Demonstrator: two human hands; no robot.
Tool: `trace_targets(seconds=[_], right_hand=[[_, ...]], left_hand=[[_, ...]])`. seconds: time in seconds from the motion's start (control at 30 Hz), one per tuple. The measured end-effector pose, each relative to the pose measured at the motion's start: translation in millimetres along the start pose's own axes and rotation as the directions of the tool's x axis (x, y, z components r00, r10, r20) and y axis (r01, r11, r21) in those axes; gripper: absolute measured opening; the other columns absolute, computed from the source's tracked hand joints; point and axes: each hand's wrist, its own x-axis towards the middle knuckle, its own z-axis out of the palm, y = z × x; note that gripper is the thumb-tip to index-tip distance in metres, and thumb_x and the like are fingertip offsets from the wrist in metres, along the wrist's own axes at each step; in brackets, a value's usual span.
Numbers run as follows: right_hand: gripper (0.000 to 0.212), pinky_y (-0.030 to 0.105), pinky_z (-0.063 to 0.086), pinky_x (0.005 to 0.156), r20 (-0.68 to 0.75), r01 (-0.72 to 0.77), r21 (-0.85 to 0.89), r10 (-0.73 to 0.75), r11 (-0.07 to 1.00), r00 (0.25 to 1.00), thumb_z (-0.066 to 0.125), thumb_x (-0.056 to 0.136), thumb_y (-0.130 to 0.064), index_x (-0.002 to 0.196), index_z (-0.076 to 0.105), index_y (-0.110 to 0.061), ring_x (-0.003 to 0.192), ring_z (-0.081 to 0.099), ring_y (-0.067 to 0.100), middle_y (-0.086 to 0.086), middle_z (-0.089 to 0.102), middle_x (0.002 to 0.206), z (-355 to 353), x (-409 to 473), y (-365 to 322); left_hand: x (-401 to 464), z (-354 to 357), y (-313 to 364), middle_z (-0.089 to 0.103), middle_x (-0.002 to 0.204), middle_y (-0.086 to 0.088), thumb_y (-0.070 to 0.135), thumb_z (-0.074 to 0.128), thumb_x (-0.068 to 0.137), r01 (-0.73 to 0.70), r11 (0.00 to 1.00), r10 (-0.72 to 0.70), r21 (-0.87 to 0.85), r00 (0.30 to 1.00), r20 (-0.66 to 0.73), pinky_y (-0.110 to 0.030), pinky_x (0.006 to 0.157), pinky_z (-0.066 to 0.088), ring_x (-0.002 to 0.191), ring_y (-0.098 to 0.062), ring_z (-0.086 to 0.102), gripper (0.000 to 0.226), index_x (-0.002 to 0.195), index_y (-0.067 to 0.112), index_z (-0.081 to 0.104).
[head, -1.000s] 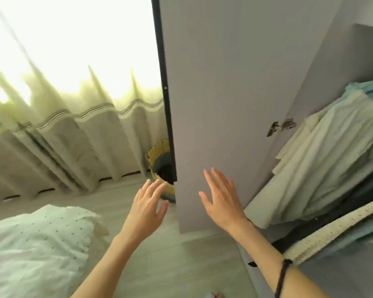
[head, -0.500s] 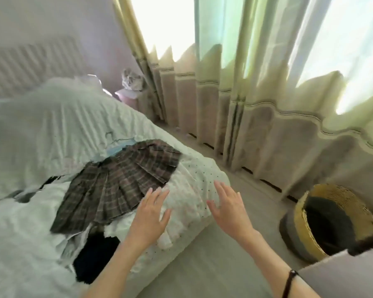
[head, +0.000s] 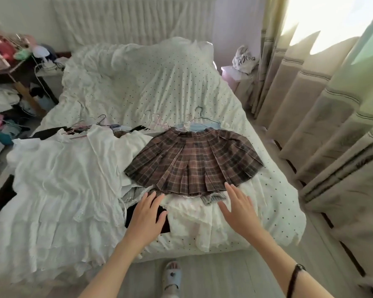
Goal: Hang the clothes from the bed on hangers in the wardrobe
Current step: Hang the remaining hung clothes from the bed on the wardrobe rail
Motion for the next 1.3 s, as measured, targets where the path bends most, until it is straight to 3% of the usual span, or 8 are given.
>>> trace_targets(seconds=[0.27, 0.43, 0.73, 1.07, 1.3], right_hand=[[0.059, 0.041, 0.006, 0.116, 0.090, -0.045, -0.068, 0.052, 0.997, 0.995, 0.036, 0.098, -0.040, 0.149, 0.012, -0.020, 0.144, 0.009, 0.018, 0.001, 0.016, 0.155, 10.9, 149.1, 0.2], [0.058, 0.040, 0.011, 0.115, 0.101, -0.081, -0.105, 0.092, 0.991, 0.991, 0.035, 0.098, -0.039, 0.149, 0.015, -0.019, 0.143, 0.015, 0.017, 0.002, 0.022, 0.154, 14.4, 246.6, 5.3], [0.057, 0.042, 0.021, 0.114, 0.135, -0.127, -0.165, 0.150, 0.978, 0.979, 0.039, 0.097, -0.039, 0.146, 0.023, -0.016, 0.138, 0.028, 0.021, 0.007, 0.032, 0.149, 23.5, 392.6, 59.6], [0.054, 0.046, 0.027, 0.111, 0.192, -0.089, -0.270, 0.144, 0.959, 0.971, 0.042, 0.096, -0.035, 0.144, 0.029, -0.013, 0.131, 0.039, 0.026, 0.008, 0.041, 0.143, 64.9, 550.5, 132.3], [0.046, 0.043, 0.027, 0.105, 0.176, -0.043, -0.323, 0.104, 0.946, 0.979, 0.043, 0.096, -0.032, 0.136, 0.040, -0.011, 0.120, 0.046, 0.031, 0.012, 0.051, 0.129, 98.8, 613.6, 149.3]], left_hand=[[120.5, 16.3, -42.0, 0.003, 0.156, 0.002, 0.035, 0.031, 0.100, 0.087, 0.995, -0.077, -0.053, 0.982, 0.174, -0.034, 0.116, 0.005, 0.143, -0.016, -0.009, 0.052, 0.148, 0.024, 0.013], [220.9, 8.9, -62.2, 0.007, 0.156, 0.001, 0.033, 0.029, 0.100, 0.103, 0.995, -0.098, -0.017, 0.975, 0.199, -0.033, 0.115, 0.006, 0.144, -0.017, -0.004, 0.050, 0.148, 0.023, 0.016], [354.3, 31.3, -85.0, 0.012, 0.156, 0.000, 0.032, 0.028, 0.101, 0.133, 0.991, -0.136, 0.032, 0.936, 0.325, -0.033, 0.115, 0.010, 0.144, -0.018, 0.002, 0.049, 0.147, 0.022, 0.019], [518.0, 79.9, -108.6, 0.014, 0.155, -0.011, 0.027, 0.033, 0.099, 0.156, 0.978, -0.182, 0.137, 0.960, 0.212, -0.037, 0.115, 0.014, 0.143, -0.026, 0.008, 0.051, 0.147, 0.015, 0.021], [599.4, 104.3, -121.5, 0.022, 0.151, -0.016, 0.025, 0.037, 0.098, 0.156, 0.980, -0.174, 0.123, 0.973, 0.151, -0.039, 0.113, 0.022, 0.139, -0.028, 0.022, 0.054, 0.146, 0.005, 0.021]])
